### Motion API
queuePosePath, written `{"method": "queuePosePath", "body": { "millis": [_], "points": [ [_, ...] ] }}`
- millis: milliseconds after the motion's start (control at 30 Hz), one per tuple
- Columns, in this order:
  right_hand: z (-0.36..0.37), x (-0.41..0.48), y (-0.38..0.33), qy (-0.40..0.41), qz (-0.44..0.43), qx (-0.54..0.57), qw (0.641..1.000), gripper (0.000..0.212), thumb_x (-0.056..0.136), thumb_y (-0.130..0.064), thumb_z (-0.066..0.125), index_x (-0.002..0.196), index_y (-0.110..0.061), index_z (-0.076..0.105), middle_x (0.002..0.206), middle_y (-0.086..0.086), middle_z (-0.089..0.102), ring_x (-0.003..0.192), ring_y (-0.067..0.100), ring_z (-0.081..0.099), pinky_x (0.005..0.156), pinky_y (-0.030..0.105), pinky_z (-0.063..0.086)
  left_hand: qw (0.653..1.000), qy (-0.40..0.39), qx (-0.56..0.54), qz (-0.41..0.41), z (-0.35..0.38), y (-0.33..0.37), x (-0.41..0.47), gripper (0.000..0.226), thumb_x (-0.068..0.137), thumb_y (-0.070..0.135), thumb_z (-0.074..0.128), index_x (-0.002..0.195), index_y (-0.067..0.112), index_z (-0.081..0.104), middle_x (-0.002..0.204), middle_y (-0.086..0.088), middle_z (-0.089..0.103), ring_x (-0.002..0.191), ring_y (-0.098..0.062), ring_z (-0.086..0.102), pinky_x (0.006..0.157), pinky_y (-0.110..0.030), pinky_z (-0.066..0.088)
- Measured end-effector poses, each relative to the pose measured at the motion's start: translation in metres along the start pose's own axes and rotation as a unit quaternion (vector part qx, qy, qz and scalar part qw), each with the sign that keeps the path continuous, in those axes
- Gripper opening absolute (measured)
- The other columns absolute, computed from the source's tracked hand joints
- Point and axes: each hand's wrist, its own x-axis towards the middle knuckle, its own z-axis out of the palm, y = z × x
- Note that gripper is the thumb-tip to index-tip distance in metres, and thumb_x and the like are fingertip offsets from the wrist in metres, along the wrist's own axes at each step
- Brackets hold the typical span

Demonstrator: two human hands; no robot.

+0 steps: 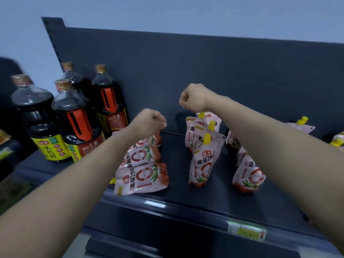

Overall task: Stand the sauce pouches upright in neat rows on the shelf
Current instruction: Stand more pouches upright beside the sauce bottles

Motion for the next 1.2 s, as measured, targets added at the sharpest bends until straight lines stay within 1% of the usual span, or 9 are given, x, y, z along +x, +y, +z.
{"method": "queuePosePath", "body": {
  "millis": [267,367,600,733,900,967,1067,1133,1200],
  "points": [
    [0.036,0.051,-0.048,-0.127,-0.101,-0.041,0.986,0.023,0.092,-0.008,0.056,0.109,0.001,0.069,0.116,0.009,0.069,0.099,0.020,0.062,0.091,0.031,0.049,0.978,0.128,0.090,-0.137,-0.039,-0.064,0.005,0.011,0.086,0.007,0.062,0.091,0.000,0.067,0.084,-0.010,0.060,0.079,-0.021,0.054,0.074,-0.030,0.044],
    [0.054,0.072,-0.056,-0.174,-0.124,-0.088,0.973,0.024,0.090,-0.008,0.060,0.111,-0.003,0.069,0.117,0.010,0.069,0.111,0.027,0.063,0.096,0.037,0.051,0.965,0.116,0.130,-0.195,-0.032,-0.091,0.009,0.026,0.087,0.011,0.061,0.108,-0.004,0.064,0.097,-0.015,0.063,0.091,-0.027,0.058,0.080,-0.034,0.047],
    [0.110,0.118,-0.079,-0.226,-0.192,-0.192,0.935,0.034,0.092,-0.012,0.059,0.125,-0.004,0.060,0.123,0.011,0.065,0.106,0.027,0.063,0.097,0.036,0.051,0.945,0.125,0.138,-0.270,-0.018,-0.131,0.019,0.039,0.089,0.015,0.057,0.123,-0.002,0.049,0.125,-0.020,0.056,0.113,-0.033,0.054,0.079,-0.032,0.041],
    [0.141,0.137,-0.088,-0.242,-0.196,-0.195,0.930,0.037,0.092,-0.016,0.058,0.128,-0.007,0.056,0.125,0.010,0.060,0.100,0.024,0.060,0.079,0.033,0.050,0.941,0.117,0.145,-0.282,-0.014,-0.143,0.034,0.039,0.091,0.015,0.054,0.126,-0.001,0.046,0.127,-0.020,0.055,0.116,-0.033,0.053,0.079,-0.030,0.039],
    [0.172,0.164,-0.082,-0.272,-0.169,-0.178,0.930,0.023,0.091,-0.022,0.057,0.109,-0.008,0.061,0.114,0.010,0.065,0.094,0.025,0.060,0.072,0.030,0.044,0.943,0.067,0.164,-0.282,-0.007,-0.154,0.051,0.036,0.094,0.010,0.042,0.126,-0.006,0.043,0.131,-0.023,0.050,0.120,-0.034,0.050,0.091,-0.032,0.041],
    [0.179,0.170,-0.078,-0.295,-0.149,-0.175,0.927,0.029,0.093,-0.027,0.055,0.114,-0.007,0.060,0.112,0.009,0.064,0.089,0.023,0.057,0.069,0.030,0.044,0.944,0.045,0.159,-0.286,-0.006,-0.159,0.057,0.036,0.088,0.006,0.043,0.121,-0.007,0.048,0.127,-0.024,0.054,0.115,-0.034,0.054,0.096,-0.033,0.043],
    [0.187,0.182,-0.077,-0.304,-0.131,-0.160,0.930,0.041,0.091,-0.027,0.061,0.124,-0.005,0.057,0.124,0.009,0.062,0.104,0.025,0.060,0.085,0.032,0.049,0.940,0.037,0.162,-0.297,-0.007,-0.161,0.065,0.047,0.087,0.003,0.048,0.132,-0.007,0.037,0.135,-0.022,0.046,0.127,-0.034,0.043,0.111,-0.036,0.034],
    [0.190,0.187,-0.079,-0.309,-0.125,-0.145,0.932,0.045,0.088,-0.022,0.065,0.129,-0.004,0.056,0.129,0.010,0.060,0.115,0.027,0.058,0.099,0.037,0.048,0.941,0.040,0.161,-0.294,-0.009,-0.165,0.072,0.052,0.087,0.004,0.052,0.134,-0.004,0.032,0.138,-0.022,0.041,0.129,-0.032,0.039,0.106,-0.032,0.035],
    [0.194,0.190,-0.078,-0.319,-0.114,-0.116,0.934,0.042,0.089,-0.017,0.062,0.128,-0.005,0.057,0.128,0.011,0.061,0.116,0.028,0.058,0.102,0.040,0.048,0.943,0.042,0.163,-0.287,-0.012,-0.168,0.076,0.052,0.087,0.002,0.051,0.134,-0.003,0.031,0.138,-0.021,0.039,0.129,-0.030,0.040,0.101,-0.030,0.038]
  ]
}}
